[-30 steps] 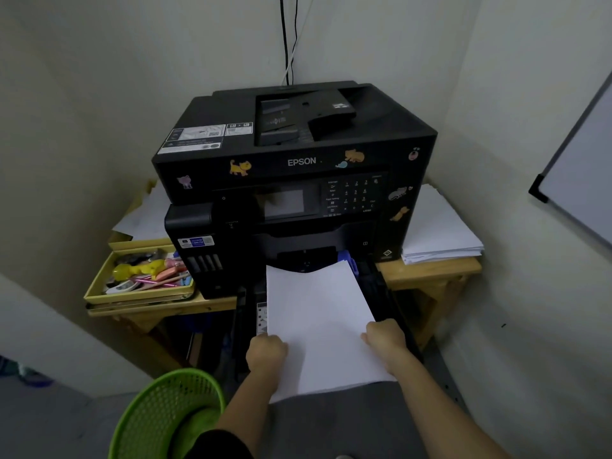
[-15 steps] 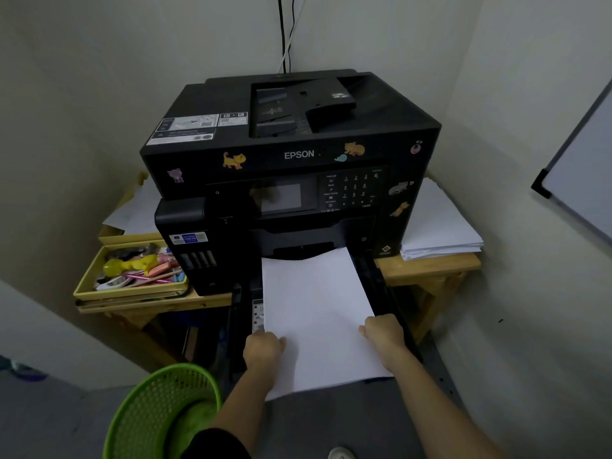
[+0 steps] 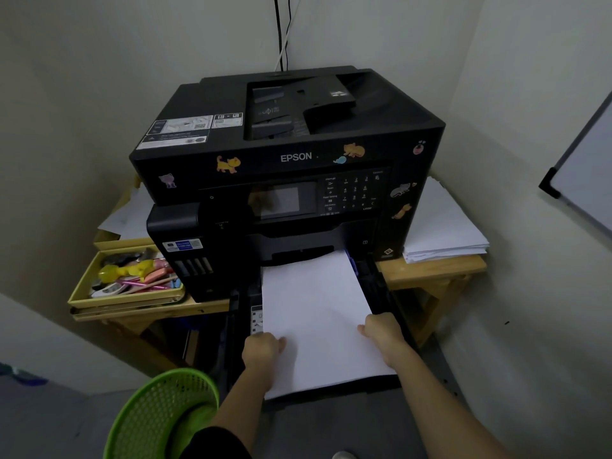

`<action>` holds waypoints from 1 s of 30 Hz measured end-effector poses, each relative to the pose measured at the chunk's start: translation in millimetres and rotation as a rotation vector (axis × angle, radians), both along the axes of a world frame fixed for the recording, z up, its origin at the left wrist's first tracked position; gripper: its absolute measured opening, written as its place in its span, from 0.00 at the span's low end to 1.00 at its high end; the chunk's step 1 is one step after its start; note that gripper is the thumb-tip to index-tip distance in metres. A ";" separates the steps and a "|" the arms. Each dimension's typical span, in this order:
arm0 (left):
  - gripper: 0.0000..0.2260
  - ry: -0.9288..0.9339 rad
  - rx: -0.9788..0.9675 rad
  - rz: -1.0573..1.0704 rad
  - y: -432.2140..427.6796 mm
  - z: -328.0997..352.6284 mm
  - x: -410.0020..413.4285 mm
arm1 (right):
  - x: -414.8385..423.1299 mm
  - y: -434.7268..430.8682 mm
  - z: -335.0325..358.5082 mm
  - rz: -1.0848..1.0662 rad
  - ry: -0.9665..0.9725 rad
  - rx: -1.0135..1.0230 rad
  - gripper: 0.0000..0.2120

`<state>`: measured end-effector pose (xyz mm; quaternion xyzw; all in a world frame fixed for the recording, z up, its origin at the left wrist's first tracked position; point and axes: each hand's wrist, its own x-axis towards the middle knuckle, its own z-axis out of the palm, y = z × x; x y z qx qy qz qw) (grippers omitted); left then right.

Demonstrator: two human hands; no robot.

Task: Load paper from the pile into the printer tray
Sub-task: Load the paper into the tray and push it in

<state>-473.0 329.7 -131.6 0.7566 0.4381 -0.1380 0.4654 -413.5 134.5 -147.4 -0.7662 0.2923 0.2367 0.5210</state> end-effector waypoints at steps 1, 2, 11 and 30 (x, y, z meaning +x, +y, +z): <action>0.19 -0.010 0.007 0.004 1.1 1.7 2.0 | 1.8 1.2 0.1 0.002 0.001 0.017 0.10; 0.19 0.007 -0.001 0.004 2.1 4.0 5.4 | 4.0 2.4 -0.4 0.016 0.001 0.029 0.06; 0.15 -0.026 -0.012 0.071 4.9 -4.9 19.8 | 19.3 10.9 4.8 0.263 0.053 -0.106 0.16; 0.28 -0.006 0.241 -0.399 22.2 -21.9 47.0 | 47.1 29.8 -14.3 0.051 -0.084 -0.083 0.14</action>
